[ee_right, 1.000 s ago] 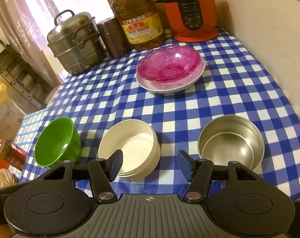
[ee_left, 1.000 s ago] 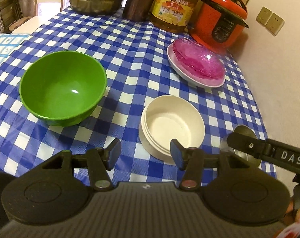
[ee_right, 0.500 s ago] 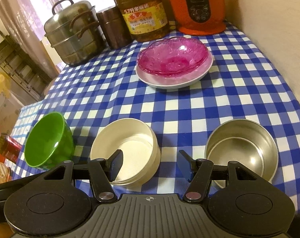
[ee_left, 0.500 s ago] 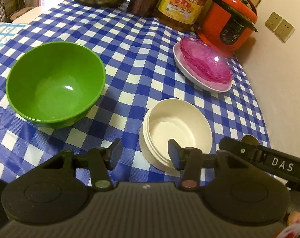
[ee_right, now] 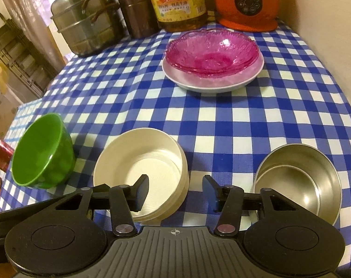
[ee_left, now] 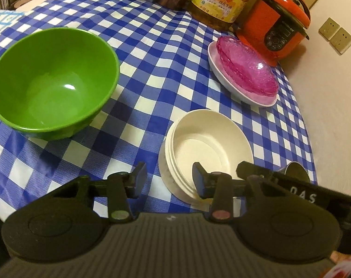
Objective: Organize plates and bowls
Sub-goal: 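Move both grippers to the cream bowl beside the green bowl, then grip the cream bowl's rim with both grippers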
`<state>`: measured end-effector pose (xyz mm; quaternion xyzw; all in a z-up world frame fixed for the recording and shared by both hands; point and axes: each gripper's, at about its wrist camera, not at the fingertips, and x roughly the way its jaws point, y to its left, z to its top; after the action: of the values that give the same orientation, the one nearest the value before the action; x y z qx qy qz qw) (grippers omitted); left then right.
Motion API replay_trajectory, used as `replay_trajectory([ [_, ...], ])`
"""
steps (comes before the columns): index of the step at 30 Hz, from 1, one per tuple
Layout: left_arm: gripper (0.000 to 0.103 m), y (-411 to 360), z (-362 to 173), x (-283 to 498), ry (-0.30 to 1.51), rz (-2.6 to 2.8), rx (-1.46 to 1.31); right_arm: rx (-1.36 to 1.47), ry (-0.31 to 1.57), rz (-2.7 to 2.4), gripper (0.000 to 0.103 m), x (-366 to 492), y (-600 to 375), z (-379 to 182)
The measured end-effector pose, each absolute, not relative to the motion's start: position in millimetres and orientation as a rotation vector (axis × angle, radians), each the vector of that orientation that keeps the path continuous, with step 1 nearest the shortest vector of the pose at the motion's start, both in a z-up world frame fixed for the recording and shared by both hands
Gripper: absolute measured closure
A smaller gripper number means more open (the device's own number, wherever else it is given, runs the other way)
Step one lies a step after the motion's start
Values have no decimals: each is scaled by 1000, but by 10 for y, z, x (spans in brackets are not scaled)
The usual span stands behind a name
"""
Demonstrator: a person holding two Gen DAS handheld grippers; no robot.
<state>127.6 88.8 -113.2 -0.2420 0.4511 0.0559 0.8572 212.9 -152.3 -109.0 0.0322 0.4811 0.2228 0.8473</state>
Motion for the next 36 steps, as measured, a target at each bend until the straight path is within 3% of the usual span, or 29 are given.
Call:
replay_trajectory([
  [13,76,862,-1232,1361,970,123,-546,75,1055,476,68,2190,-1491,-1248],
  [17,80,835,-1242,1404,975,122,-531,70,1057,483,81,2194,-1468,-1263],
  [36,89,766,-1098,1343,952,109,-443,107,1024,475,88,2107,-1534,-1151],
])
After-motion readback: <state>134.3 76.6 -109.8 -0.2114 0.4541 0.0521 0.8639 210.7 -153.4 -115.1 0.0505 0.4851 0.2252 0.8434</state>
